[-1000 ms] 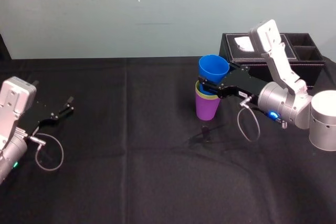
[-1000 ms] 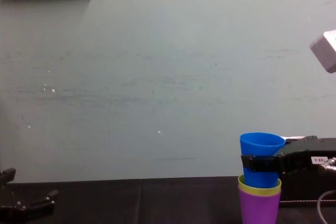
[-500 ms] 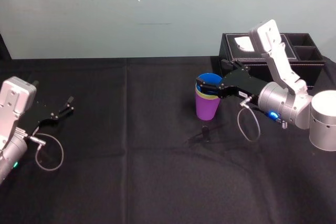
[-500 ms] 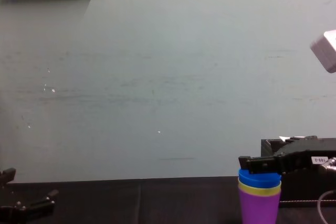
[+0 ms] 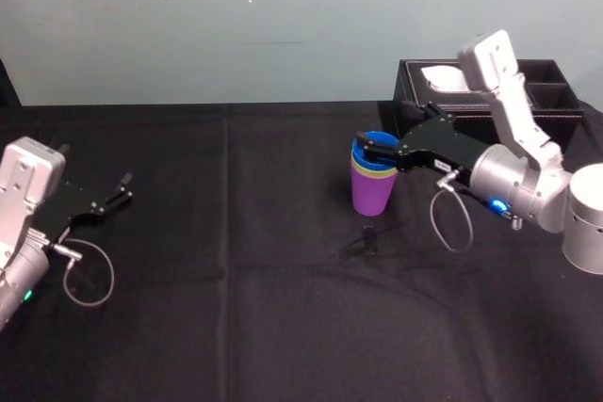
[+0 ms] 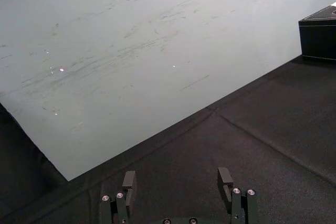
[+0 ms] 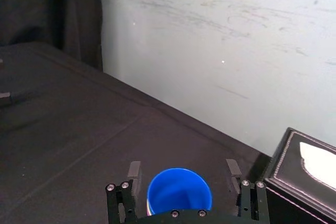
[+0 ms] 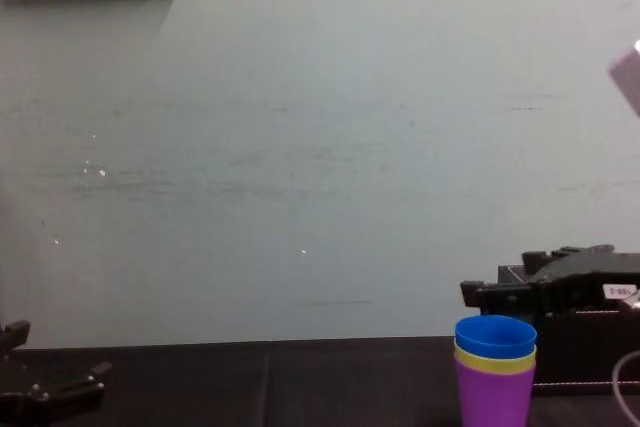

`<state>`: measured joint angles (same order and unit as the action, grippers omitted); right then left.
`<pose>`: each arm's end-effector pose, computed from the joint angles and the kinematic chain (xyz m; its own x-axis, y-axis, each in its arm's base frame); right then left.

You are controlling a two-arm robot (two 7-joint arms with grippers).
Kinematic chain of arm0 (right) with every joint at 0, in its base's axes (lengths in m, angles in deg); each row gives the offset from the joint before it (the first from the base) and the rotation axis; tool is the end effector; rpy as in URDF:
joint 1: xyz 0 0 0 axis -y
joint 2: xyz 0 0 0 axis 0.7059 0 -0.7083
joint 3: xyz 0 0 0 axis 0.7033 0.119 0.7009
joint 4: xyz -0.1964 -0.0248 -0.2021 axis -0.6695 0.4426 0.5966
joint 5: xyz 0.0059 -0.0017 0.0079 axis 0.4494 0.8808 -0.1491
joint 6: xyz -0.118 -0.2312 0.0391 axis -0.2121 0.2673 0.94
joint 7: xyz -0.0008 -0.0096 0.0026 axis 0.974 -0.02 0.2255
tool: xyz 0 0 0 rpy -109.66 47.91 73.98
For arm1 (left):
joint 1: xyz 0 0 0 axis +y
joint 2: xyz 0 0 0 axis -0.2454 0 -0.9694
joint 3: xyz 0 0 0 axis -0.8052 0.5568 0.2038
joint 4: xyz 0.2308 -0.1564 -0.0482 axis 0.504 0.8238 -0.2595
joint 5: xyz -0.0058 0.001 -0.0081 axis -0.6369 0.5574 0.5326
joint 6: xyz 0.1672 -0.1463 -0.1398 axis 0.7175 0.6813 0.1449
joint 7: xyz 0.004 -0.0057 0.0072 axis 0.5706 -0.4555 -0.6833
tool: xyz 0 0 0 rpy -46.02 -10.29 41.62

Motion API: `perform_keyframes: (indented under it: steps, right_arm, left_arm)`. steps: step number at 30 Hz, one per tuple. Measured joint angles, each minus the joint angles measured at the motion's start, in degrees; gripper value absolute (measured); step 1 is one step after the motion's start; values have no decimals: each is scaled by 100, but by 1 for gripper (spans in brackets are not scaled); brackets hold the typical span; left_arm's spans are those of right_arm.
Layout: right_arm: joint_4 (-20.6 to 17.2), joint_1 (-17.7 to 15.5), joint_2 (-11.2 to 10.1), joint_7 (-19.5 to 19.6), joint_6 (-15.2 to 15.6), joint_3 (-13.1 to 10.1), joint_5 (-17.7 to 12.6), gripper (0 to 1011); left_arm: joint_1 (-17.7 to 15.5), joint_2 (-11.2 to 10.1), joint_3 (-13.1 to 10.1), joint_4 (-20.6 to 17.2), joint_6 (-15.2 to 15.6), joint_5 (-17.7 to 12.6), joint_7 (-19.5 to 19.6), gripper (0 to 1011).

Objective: Stack the three plastic cups sequentially using one hand.

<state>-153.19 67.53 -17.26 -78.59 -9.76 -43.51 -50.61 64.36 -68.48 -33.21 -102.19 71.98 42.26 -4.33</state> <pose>0.3722 -0.0493 -0.2187 0.5831 -0.7951 0.1670 0.8099 0.5527 -0.1965 0.3132 0.0908 -0.2875 0.2923 0.8802 0.3738 -0.9552 0.2875 0.0700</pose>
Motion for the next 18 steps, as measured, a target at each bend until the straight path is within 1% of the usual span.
perform_keyframes:
  steps: [3, 7, 11, 14, 18]
  right_arm:
    - [-112, -115, -48, 40, -32, -104, -56, 1002]
    - [-297, -321, -160, 85, -155, -264, -126, 1003]
    - [-387, -457, -254, 114, -263, -351, -126, 1003]
    - [-466, -628, -371, 134, -406, -461, -106, 1003]
    - [-511, -794, -475, 177, -557, -586, -54, 1003]
  left_arm:
    - [0, 0, 0, 0, 0, 0, 0, 1010]
    - [0, 0, 0, 0, 0, 0, 0, 1010]
    - [0, 0, 0, 0, 0, 0, 0, 1010]
    - [0, 0, 0, 0, 0, 0, 0, 1010]
    - [0, 0, 0, 0, 0, 0, 0, 1010]
